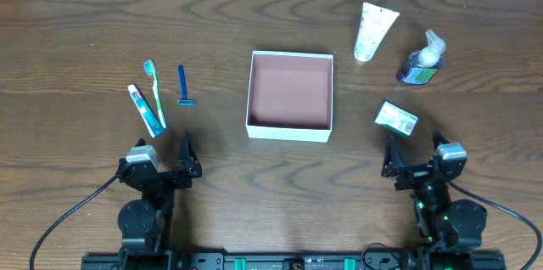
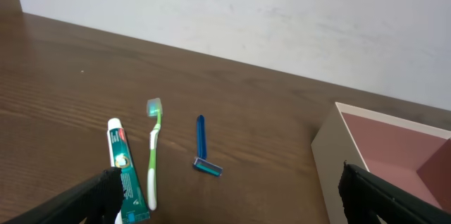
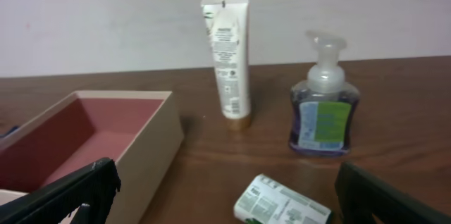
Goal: Pack container
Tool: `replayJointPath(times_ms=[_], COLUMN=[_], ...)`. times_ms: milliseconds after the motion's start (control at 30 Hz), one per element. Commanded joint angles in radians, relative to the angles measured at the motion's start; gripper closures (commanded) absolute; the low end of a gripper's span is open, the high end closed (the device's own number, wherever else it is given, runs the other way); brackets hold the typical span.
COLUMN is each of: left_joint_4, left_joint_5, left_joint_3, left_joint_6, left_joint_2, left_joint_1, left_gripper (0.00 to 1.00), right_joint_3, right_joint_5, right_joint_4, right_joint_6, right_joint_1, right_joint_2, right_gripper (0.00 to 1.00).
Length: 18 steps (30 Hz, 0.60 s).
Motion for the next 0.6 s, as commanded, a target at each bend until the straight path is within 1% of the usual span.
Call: replayJointPath(times_ms=[0,100,233,300,367,433,500,567], left_joint_4=[-0.010,-0.010,-0.010,-0.010,-0.010,-0.010,-0.010,-0.010], left_joint_5=[-0.007,-0.007,-0.007,-0.007,-0.007,-0.007,-0.007,-0.007], left_joint_3=[-0.037,-0.037,-0.037,-0.037,-0.037,-0.037,-0.037,-0.037], left_joint_6=[0.014,0.014,0.014,0.014,0.014,0.014,0.014,0.014], left_joint_2=[0.001,0.001,0.001,0.001,0.001,0.001,0.001,0.001], left_joint_1=[0.005,0.005,0.005,0.005,0.005,0.005,0.005,0.005], left_gripper=[0.02,0.02,0.02,0.02,0.02,0.02,0.02,0.02], right_joint_3=[0.113,0.216,0.412,0.542,0.688,0.825,0.958,1.066], right_joint_5=[-0.048,-0.097,-0.180,-0.218,-0.246,-0.276,-0.324,-0.397], right_joint_4=[-0.010,-0.026,-0.065,-0.132,-0.233,-0.326,-0.402,-0.434], right_joint_6=[-0.005,-0.031,-0.035,-0.035,-0.037,-0.063,-0.119,-0.141], right_joint_1=[-0.012,-0.012,-0.012,-0.012,-0.012,-0.012,-0.012,-0.012], right_joint_2=[0.090,0.232,0.499,0.643,0.780,0.904,1.025,1.126], right_gripper=[0.01,0.01,0.01,0.01,0.01,0.01,0.01,0.01])
